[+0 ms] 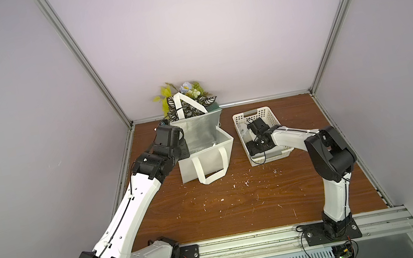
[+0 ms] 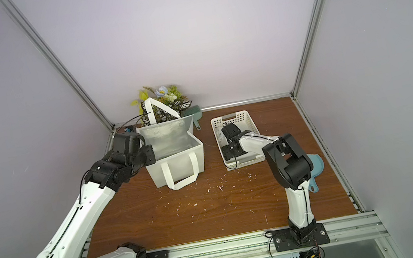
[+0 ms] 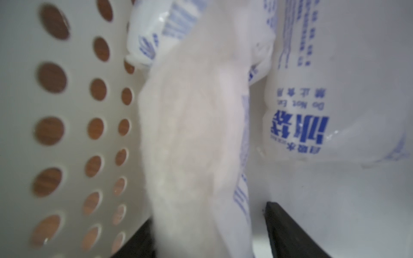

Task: Place the ice pack in the delivery bag
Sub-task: Pick up the ice pack from the bin.

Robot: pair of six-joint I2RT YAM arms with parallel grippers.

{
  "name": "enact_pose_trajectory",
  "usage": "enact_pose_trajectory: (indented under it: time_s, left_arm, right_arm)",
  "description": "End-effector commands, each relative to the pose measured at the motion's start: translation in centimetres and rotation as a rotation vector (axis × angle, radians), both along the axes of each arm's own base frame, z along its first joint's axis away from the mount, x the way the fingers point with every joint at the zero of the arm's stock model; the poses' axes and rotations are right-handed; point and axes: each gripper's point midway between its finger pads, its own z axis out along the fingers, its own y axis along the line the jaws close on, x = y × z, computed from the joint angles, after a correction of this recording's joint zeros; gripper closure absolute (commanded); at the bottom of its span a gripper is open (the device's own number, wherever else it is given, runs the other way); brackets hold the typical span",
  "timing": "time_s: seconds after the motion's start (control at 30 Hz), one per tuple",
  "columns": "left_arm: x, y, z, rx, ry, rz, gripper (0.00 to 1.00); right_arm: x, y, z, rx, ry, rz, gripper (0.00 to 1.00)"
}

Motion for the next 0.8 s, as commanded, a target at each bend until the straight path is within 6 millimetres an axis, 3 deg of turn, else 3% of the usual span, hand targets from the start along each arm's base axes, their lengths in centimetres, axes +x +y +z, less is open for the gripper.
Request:
enact_pose_trajectory:
  time_s: [0.0, 0.03, 0.2, 0.5, 0.67, 0.73, 0.77]
  left_arm:
    - [-0.2, 0.0, 0.2, -0.011, -0.005, -0.018, 1.0]
    - [-0.2, -0.1, 0.2, -0.013, -0.003, -0.022, 1.0]
    - [-0.3, -0.7, 0.4, -0.019, -0.004, -0.058, 1.0]
    - [-0.3, -0.9, 0.5, -0.018, -0.01, -0.079, 1.0]
    - [-0.3, -0.9, 0.1, -0.02, -0.008, -0.081, 1.0]
    - [-0.3, -1.0, 0.0, -0.02, -0.004, -0.084, 1.0]
    - [-0.3, -1.0, -0.1, -0.021, -0.002, -0.086, 1.0]
  right_arm:
    - [-0.2, -0.6, -0.1, -0.019, -0.007, -0.027, 0.68]
    - [-0.1, -0.7, 0.4, -0.016, -0.025, -0.029, 0.71]
    - [-0.1, -1.2, 3.4, -0.004, -0.094, -0.035, 0.72]
    - [-1.3, -1.7, 11.3, 0.049, -0.234, 0.003, 0.81]
    - [-1.8, -1.7, 12.7, 0.061, -0.264, 0.03, 0.66]
    - [-1.6, -1.4, 12.2, 0.059, -0.252, 0.041, 0.41]
    - [-1.4, -1.2, 11.9, 0.059, -0.246, 0.048, 0.35]
